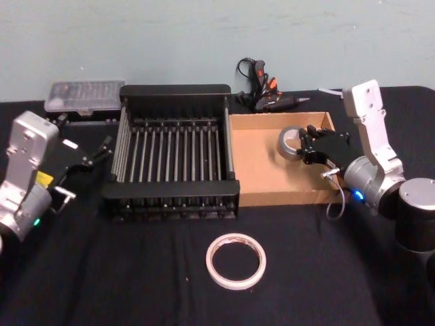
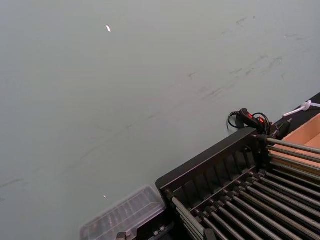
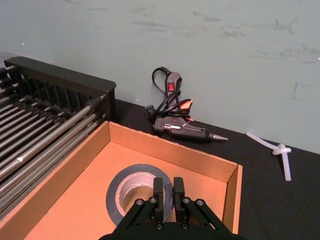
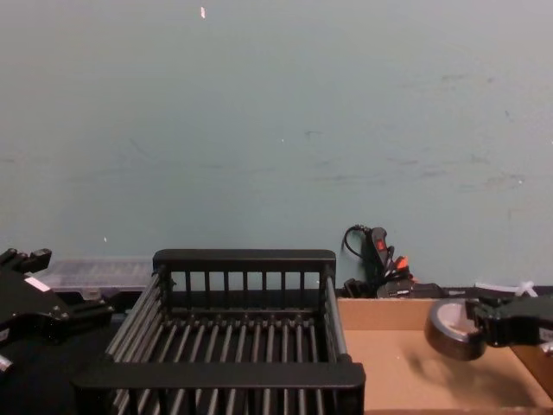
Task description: Pick up the white tape and place it into the black box , Pick up the silver tape and place it into the brown box.
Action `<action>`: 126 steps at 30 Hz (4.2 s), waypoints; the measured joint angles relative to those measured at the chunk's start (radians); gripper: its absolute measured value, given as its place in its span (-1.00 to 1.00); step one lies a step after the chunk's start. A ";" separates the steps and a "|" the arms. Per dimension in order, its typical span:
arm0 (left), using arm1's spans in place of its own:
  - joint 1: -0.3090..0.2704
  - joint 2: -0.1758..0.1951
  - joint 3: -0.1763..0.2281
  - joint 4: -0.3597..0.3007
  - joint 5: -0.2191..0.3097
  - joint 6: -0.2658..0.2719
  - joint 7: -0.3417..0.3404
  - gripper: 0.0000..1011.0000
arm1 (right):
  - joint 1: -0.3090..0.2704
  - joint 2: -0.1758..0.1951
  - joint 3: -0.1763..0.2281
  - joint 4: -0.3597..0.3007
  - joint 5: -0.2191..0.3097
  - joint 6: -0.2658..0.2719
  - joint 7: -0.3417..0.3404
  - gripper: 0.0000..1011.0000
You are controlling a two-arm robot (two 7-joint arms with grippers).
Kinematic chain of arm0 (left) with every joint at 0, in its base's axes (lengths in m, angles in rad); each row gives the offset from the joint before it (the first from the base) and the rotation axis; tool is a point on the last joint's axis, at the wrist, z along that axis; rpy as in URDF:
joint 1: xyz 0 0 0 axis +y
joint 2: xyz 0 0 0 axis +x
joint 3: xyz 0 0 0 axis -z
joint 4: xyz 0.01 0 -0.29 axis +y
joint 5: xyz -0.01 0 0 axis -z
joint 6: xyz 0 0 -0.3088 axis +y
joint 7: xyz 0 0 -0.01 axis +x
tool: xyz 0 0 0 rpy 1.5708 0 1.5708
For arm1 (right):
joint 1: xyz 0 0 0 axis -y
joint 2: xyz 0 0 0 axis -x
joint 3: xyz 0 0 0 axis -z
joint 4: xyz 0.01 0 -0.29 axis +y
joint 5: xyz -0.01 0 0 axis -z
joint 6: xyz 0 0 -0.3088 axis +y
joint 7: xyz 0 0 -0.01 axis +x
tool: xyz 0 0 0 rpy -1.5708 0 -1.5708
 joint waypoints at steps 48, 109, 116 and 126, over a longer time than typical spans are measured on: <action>0.000 0.000 0.000 0.000 0.000 0.000 0.000 0.98 | 0.001 -0.001 0.000 0.002 0.000 0.000 0.000 0.98; 0.000 0.000 0.000 0.000 0.000 0.000 0.000 0.98 | -0.383 0.251 -0.096 -0.470 0.060 -0.007 0.158 0.98; 0.000 0.000 0.000 0.000 0.000 0.000 0.000 0.98 | -0.378 0.242 -0.130 -0.452 0.024 -0.021 0.156 0.98; 0.000 0.000 0.000 0.000 0.000 0.000 0.000 0.98 | -0.360 0.221 -0.161 -0.412 -0.020 -0.033 0.158 0.98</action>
